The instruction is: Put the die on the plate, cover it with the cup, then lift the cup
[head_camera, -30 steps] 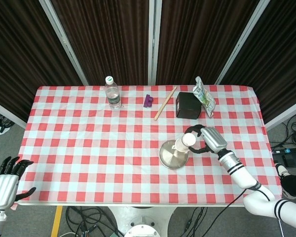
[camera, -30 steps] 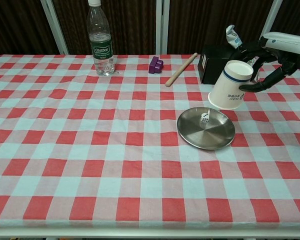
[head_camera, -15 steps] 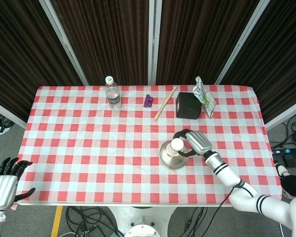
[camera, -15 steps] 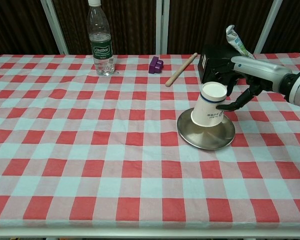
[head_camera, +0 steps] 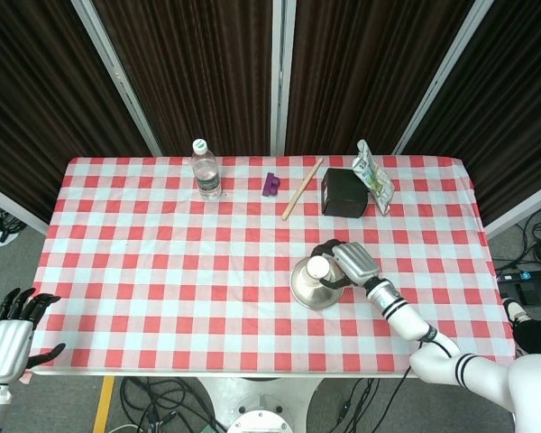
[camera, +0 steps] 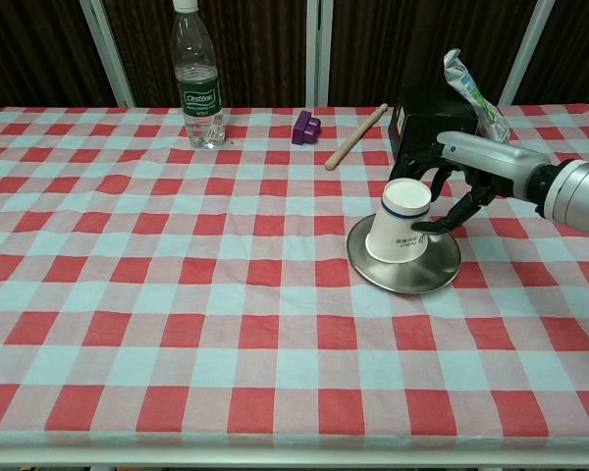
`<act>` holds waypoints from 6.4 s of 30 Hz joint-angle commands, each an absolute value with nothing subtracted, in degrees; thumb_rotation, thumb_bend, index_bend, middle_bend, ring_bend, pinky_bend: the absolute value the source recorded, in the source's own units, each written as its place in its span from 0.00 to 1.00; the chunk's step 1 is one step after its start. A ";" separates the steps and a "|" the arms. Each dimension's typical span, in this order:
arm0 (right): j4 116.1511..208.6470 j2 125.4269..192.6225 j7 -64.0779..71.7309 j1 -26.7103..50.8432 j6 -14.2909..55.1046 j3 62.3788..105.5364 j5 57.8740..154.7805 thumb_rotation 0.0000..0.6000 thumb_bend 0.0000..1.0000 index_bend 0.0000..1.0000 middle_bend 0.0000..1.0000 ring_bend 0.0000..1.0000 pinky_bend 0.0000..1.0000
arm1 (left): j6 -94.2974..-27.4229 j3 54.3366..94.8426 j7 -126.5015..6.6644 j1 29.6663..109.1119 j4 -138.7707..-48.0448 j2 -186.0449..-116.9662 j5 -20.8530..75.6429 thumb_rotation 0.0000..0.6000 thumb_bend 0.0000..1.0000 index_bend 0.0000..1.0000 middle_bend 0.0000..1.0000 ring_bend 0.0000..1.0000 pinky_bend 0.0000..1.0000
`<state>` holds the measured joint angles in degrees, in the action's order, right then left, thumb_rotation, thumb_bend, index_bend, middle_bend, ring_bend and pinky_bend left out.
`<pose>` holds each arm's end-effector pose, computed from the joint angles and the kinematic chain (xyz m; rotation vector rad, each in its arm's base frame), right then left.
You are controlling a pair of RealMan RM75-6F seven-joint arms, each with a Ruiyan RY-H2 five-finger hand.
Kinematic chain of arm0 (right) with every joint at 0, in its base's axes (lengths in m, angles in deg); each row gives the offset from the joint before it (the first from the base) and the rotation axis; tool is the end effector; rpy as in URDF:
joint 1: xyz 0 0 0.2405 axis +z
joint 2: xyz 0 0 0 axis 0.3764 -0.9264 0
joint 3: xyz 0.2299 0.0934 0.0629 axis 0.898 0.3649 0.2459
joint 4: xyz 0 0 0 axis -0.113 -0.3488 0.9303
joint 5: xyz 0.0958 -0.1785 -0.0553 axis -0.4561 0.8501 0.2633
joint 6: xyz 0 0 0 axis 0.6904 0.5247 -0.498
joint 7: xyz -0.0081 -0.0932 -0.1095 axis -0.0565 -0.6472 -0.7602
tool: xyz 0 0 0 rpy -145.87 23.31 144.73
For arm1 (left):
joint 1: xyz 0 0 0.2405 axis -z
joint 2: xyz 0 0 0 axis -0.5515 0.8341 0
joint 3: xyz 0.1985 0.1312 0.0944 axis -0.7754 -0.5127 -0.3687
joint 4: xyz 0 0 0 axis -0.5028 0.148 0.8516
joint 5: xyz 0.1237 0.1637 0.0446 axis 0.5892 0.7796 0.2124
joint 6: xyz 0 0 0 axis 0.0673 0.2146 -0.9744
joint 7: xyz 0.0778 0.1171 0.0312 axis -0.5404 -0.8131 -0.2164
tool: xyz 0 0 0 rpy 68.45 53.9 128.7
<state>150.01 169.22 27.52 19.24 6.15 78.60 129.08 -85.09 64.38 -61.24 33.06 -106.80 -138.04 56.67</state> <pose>-0.2058 -0.3564 -0.0367 1.9030 -1.2838 1.0666 -0.3299 0.1341 0.1296 -1.4291 -0.9145 -0.8292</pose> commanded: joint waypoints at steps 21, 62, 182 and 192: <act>150.80 167.98 29.08 18.12 9.99 76.27 131.31 1.00 0.15 0.37 0.41 0.24 0.35 | -85.24 64.47 -61.88 33.14 -107.34 -138.00 56.85 1.00 0.00 0.25 0.22 0.11 0.09; 152.48 167.36 32.53 18.14 14.88 71.91 137.27 1.00 0.16 0.37 0.42 0.24 0.35 | -85.35 64.44 -61.61 32.83 -106.94 -138.28 56.56 1.00 0.00 0.25 0.22 0.11 0.09; 141.65 172.40 40.88 16.65 19.86 70.43 138.37 1.00 0.21 0.39 0.43 0.25 0.34 | -85.14 64.47 -61.42 32.89 -106.50 -138.57 56.42 1.00 0.00 0.25 0.22 0.11 0.09; 150.03 166.23 36.43 14.24 22.72 70.59 137.39 1.00 0.03 0.00 0.07 0.00 0.05 | -85.35 64.75 -61.48 33.26 -106.74 -138.38 56.87 1.00 0.00 0.25 0.22 0.11 0.09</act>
<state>148.45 167.75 37.61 15.09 21.67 70.14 138.06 -85.35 64.76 -61.49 33.26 -106.74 -138.37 56.87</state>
